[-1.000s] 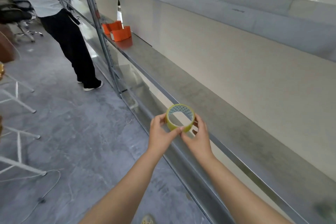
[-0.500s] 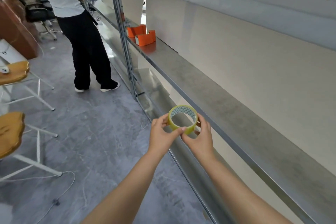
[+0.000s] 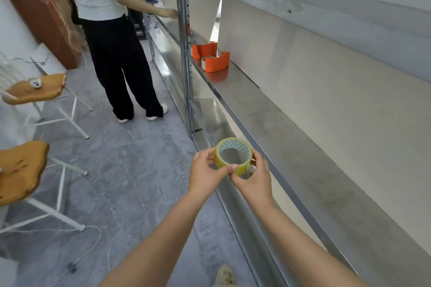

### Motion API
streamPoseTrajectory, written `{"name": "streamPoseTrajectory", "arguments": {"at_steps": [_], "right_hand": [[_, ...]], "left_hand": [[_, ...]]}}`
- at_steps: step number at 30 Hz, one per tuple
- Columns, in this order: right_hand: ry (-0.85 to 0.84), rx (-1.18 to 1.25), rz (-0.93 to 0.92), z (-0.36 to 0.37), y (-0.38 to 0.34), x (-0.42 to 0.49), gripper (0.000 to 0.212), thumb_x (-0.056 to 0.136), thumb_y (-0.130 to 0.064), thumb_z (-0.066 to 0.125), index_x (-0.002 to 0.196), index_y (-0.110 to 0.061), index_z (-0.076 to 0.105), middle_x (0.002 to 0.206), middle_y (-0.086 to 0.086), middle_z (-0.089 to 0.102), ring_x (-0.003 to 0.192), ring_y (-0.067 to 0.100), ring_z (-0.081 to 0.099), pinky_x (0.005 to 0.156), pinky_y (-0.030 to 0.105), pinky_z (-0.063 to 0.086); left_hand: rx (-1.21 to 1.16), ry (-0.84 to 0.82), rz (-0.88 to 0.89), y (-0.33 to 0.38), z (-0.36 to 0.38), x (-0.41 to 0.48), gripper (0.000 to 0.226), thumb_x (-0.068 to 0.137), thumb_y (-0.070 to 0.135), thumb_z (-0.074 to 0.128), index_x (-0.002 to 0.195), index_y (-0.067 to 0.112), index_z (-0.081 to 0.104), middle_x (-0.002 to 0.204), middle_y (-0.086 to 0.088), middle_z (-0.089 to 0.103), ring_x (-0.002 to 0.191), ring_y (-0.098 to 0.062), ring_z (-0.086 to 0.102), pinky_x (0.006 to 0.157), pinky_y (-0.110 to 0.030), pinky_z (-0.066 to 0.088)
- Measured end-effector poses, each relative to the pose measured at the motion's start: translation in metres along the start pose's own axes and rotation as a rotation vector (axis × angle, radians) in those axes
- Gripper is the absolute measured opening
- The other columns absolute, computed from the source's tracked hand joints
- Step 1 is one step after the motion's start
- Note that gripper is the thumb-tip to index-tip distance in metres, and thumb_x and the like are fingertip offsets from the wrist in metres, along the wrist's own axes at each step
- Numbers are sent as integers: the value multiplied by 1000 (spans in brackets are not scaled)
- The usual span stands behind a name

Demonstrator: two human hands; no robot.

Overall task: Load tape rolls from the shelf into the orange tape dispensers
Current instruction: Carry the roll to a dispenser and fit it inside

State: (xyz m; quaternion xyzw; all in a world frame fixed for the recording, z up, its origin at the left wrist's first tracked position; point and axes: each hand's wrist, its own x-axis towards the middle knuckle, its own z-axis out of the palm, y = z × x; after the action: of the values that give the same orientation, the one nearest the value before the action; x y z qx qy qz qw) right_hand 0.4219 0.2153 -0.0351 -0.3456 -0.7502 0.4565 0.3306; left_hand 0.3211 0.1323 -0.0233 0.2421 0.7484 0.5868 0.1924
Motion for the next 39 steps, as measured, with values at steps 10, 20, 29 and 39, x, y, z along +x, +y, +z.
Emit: {"name": "streamPoseTrajectory", "arguments": {"at_steps": [10,20,29,39], "right_hand": [[-31,27,-33,48,-8,118,69,64,-24,78,126,-25,48,119,-8,52,112,8,53,95,29,47],[32,1,0,120,-8,214,71,61,-25,79,125,-24,47,122,-3,54,116,13,53,93,26,44],[243,-49,133,213,-26,304,85,59,-42,83,131,-22,42,129,1,52,101,3,53,71,10,39],[379,-157,238,247,2,386,95,55,-35,86,135,-11,41,124,7,46,111,24,57,94,41,50]], "left_hand": [[11,65,2,15,-8,116,65,62,28,87,119,18,57,114,2,49,105,-12,58,95,-27,47],[55,-76,38,2,-38,241,66,64,29,85,122,17,56,116,0,49,102,-10,56,91,-24,45],[155,-387,164,-10,-91,404,56,72,25,80,123,19,59,118,3,47,101,-13,59,83,-13,43],[220,-658,179,-18,-65,519,63,67,20,84,123,23,55,115,11,54,98,-2,53,84,-12,39]]}}
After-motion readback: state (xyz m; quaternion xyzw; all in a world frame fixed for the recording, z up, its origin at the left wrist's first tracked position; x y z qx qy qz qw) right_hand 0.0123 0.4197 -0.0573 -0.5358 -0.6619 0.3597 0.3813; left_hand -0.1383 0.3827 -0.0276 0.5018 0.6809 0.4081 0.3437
